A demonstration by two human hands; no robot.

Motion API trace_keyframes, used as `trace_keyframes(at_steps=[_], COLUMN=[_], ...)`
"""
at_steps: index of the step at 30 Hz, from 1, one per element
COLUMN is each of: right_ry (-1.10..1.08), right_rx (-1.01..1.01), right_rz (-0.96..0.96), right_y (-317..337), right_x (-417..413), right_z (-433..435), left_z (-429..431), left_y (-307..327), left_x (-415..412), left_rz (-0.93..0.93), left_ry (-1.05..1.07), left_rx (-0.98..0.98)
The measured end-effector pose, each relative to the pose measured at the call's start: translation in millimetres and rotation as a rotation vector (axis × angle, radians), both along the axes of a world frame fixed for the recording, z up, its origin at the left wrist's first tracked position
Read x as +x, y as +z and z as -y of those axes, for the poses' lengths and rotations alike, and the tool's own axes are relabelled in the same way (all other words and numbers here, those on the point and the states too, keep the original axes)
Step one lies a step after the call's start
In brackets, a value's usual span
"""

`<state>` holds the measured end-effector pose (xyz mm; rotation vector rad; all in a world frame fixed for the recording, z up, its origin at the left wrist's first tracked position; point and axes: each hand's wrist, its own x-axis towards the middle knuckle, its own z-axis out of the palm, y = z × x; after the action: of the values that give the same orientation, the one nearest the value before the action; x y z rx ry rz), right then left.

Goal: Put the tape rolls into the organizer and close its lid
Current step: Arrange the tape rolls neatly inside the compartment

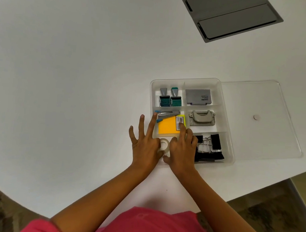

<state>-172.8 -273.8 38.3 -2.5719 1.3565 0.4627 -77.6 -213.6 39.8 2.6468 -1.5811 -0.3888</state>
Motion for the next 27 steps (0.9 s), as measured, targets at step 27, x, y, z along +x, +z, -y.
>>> trace_keyframes(at_steps=[27], right_ry=[-0.006], right_rx=[0.055], right_rz=[0.118], right_y=[10], right_x=[-5], right_z=[0], left_z=[11], left_y=[-4], left_x=[9], left_rz=[0.033], left_ry=[-0.088], left_rx=[0.036])
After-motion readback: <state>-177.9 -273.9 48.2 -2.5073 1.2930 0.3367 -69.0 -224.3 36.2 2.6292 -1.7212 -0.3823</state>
